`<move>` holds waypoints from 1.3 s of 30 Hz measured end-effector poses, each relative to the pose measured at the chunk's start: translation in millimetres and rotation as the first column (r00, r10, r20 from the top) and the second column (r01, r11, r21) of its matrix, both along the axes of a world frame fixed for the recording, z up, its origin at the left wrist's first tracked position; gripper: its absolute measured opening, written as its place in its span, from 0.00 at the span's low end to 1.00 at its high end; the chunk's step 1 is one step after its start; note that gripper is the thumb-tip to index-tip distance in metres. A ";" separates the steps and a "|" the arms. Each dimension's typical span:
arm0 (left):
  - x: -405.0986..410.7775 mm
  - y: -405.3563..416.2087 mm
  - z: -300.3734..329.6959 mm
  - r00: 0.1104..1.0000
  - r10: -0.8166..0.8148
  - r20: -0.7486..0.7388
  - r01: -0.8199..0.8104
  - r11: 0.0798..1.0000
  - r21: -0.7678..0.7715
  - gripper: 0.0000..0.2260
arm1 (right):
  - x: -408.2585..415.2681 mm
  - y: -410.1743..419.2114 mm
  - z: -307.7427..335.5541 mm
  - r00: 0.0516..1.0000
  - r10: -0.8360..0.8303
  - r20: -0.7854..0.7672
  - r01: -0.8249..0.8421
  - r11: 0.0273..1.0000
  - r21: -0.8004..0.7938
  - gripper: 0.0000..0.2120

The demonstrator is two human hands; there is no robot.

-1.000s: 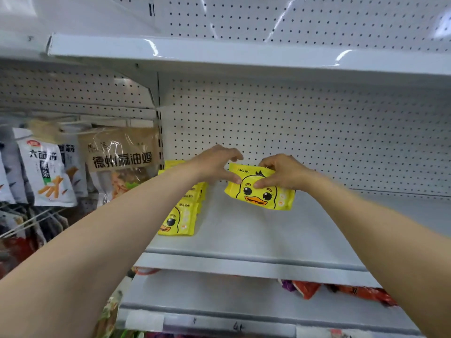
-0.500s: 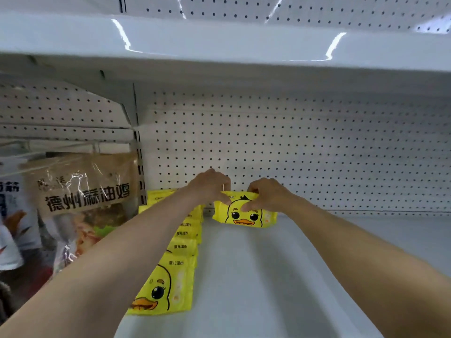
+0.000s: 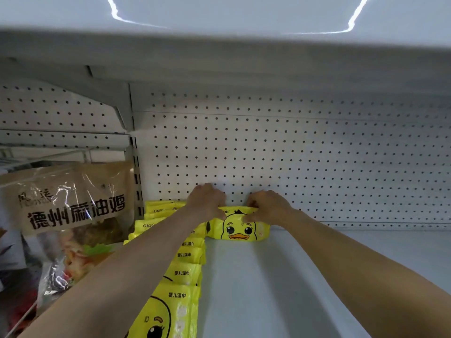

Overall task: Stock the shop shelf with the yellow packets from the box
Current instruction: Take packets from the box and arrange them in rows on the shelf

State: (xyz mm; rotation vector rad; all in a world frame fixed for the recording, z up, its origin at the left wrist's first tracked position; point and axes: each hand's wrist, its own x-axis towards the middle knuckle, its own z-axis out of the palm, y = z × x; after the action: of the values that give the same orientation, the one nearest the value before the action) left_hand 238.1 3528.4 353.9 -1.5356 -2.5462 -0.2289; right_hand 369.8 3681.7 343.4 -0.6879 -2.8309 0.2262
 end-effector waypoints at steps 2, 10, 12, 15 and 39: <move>0.2 1.4 -0.4 0.999 0.030 -0.017 -0.030 0.999 -0.017 0.19 | -1.0 -2.6 -2.8 0.999 0.027 0.040 -0.030 0.998 0.063 0.24; 2.9 2.7 -3.4 0.991 0.114 -0.072 -0.115 0.993 -0.009 0.20 | -5.4 -6.8 -10.0 1.000 0.023 0.012 -0.024 0.984 0.178 0.27; 3.0 2.2 -3.2 0.989 0.118 -0.092 -0.119 0.993 -0.008 0.20 | -5.2 -7.4 -11.2 1.000 0.023 0.005 -0.024 0.981 0.194 0.27; 1.3 1.7 -4.4 0.986 0.133 -0.105 -0.135 0.991 -0.013 0.20 | -6.4 -10.0 -12.4 1.000 0.023 -0.010 -0.020 0.971 0.237 0.27; 114.9 -94.8 29.3 0.966 0.236 0.103 -0.253 0.940 0.228 0.21 | 97.4 -92.3 45.9 0.987 0.136 -0.085 -0.113 0.966 0.234 0.26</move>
State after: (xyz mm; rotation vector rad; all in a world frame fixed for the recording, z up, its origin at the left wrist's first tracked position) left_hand 353.0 3433.7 383.2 -1.1320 -2.6180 -0.5473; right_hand 467.3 3589.4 389.3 -0.4374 -2.7464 -0.0450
